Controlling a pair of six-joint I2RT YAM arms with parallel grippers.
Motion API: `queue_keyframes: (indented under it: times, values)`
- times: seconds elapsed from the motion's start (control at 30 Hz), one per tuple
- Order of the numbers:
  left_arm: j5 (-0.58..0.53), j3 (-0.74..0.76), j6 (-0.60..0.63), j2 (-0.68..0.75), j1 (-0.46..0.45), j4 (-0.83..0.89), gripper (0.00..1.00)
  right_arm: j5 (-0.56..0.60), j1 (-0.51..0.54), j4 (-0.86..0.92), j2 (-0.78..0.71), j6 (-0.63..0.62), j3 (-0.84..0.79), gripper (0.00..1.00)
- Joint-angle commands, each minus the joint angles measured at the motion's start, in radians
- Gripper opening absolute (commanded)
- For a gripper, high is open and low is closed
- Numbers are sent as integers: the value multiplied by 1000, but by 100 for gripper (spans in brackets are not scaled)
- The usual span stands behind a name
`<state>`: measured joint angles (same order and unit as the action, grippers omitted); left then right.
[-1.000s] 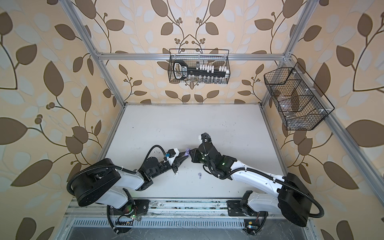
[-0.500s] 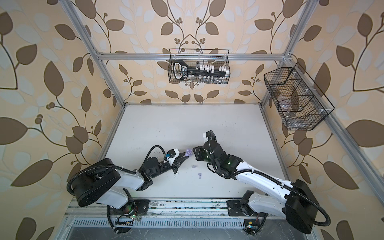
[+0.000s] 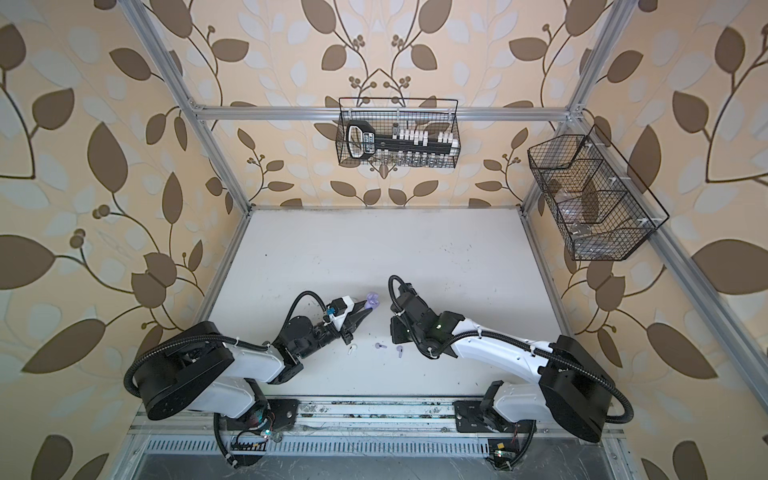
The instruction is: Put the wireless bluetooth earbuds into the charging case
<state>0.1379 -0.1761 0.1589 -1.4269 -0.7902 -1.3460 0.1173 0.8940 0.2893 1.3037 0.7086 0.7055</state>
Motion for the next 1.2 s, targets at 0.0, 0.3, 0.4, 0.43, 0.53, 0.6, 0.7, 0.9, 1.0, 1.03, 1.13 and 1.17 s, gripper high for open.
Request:
queue_keyframes:
  times: [0.0, 0.3, 0.4, 0.43, 0.53, 0.6, 0.7, 0.9, 1.0, 1.03, 1.13, 1.17]
  values:
    - [6, -5, 41, 10, 8, -76, 0, -11, 32, 34, 43, -46, 34, 32]
    - [60, 20, 151, 2, 9, -77, 0, -23, 131, 23, 109, -181, 80, 32]
    - [78, 23, 173, -4, 9, -77, 0, -21, 152, 7, 119, -210, 81, 32]
    - [82, 24, 176, -4, 9, -77, 0, -15, 157, 5, 124, -218, 84, 33]
    - [99, 28, 187, -4, 14, -76, 0, 6, 169, 1, 149, -241, 95, 39]
    - [93, 28, 190, -4, 14, -77, 0, 17, 169, 0, 169, -255, 102, 40]
    - [47, 35, 195, 1, 16, -77, 0, 26, 169, -3, 197, -277, 111, 41]
    - [-129, 47, 199, 10, 20, -76, 0, 21, 169, -29, 238, -306, 131, 40]
    - [-213, 53, 202, 14, 20, -77, 0, 14, 169, -29, 266, -319, 153, 40]
    - [-243, 55, 201, 15, 20, -77, 0, 13, 169, -24, 278, -324, 161, 40]
    - [-320, 60, 203, 21, 20, -77, 0, 13, 171, -16, 301, -333, 169, 40]
    - [-337, 64, 202, 24, 20, -77, 0, 18, 171, -11, 305, -334, 169, 41]
